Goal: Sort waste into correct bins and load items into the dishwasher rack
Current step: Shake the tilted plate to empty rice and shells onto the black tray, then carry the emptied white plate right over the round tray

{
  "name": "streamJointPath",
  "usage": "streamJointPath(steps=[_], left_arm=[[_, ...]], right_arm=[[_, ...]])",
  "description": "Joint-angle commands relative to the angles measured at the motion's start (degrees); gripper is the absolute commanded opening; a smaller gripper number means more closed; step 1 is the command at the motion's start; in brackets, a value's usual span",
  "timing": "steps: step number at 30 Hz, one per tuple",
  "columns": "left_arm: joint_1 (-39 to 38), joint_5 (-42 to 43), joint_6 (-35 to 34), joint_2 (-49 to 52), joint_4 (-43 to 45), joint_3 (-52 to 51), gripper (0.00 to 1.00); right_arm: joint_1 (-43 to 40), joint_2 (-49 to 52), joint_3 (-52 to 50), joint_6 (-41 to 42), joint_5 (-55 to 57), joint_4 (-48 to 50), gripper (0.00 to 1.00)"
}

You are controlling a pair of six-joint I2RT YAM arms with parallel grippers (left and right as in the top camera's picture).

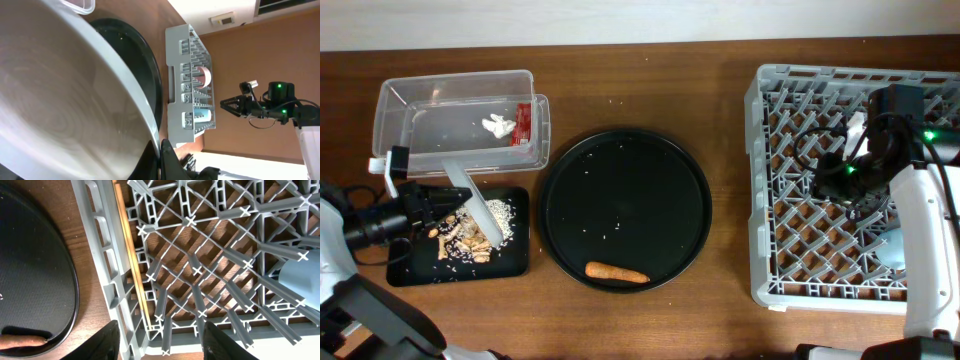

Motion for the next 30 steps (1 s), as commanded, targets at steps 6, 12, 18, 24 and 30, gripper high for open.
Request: streamJointPath(steps=[6, 12, 18, 24, 30], left_arm=[[0.37, 1.99, 1.95, -1.66, -0.57, -0.17, 0.0], [0.31, 3.06, 4.9, -1.73, -2.97, -0.17, 0.0], [-3.23, 1.33, 5.14, -6.82, -2.78, 0.44, 0.0], [-11.69, -0.2, 0.46, -11.65, 2.4, 2.34, 0.0], [-31.61, -15.61, -17.07, -11.78, 17.51, 2.34, 0.0]], right_arm=[[-0.28, -0.33, 0.63, -0.02, 0.13, -0.35, 0.53], [-0.28, -0.33, 0.63, -0.02, 0.13, -0.35, 0.53], [-0.26, -0.33, 0.63, 0.0, 0.13, -0.39, 0.53], [-0.26, -0.33, 0.63, 0.0, 0.11, -0.37, 0.53], [-0.26, -0.33, 0.63, 0.0, 0.11, -0.37, 0.53]])
